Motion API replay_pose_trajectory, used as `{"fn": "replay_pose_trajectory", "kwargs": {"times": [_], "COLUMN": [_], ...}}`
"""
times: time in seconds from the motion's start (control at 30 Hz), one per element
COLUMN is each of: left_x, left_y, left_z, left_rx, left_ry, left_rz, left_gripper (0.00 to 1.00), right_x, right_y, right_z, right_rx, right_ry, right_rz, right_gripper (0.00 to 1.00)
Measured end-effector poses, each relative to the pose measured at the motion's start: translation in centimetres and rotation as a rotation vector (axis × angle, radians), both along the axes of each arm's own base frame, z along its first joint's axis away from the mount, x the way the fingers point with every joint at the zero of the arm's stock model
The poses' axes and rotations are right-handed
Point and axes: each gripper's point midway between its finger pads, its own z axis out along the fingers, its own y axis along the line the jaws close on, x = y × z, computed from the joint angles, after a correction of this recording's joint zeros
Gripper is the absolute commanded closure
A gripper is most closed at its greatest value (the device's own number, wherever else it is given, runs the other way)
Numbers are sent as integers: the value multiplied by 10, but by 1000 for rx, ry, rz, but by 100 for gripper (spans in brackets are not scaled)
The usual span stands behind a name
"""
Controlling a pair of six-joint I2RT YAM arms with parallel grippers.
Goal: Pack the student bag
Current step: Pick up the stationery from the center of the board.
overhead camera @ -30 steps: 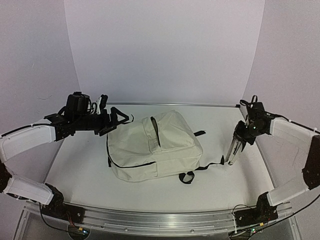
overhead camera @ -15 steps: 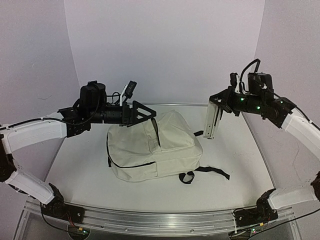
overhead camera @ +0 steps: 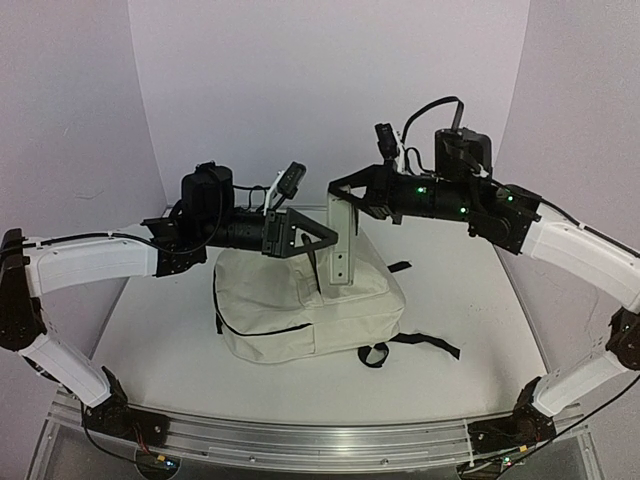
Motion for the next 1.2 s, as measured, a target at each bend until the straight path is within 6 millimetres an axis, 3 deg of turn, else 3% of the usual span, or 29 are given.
{"fn": "replay_pose_trajectory", "kwargs": {"times": [0.17, 0.37, 0.67, 1.0, 1.2], "left_x": [-4, -10, -8, -8, -9], "left_y": [0, 2, 5, 4, 2], "left_z": [16, 34, 33, 21, 18], "left_rx": [-59, -136, -168, -151, -147], "left_ry": [-24, -44, 32, 71, 81], "left_rz": [-26, -53, -54, -54, -61], "left_gripper": [8, 34, 58, 72, 78], "right_x": [-14, -15, -16, -20, -25], "right_y": [21, 26, 27, 25, 21], "right_z": [11, 22, 26, 25, 26], "right_rx": [62, 119, 152, 165, 153], "right_ry": [-10, -18, -54, -57, -86], "right_rz": [74, 91, 100, 95, 81], "right_gripper": [100, 100, 100, 60, 56]}}
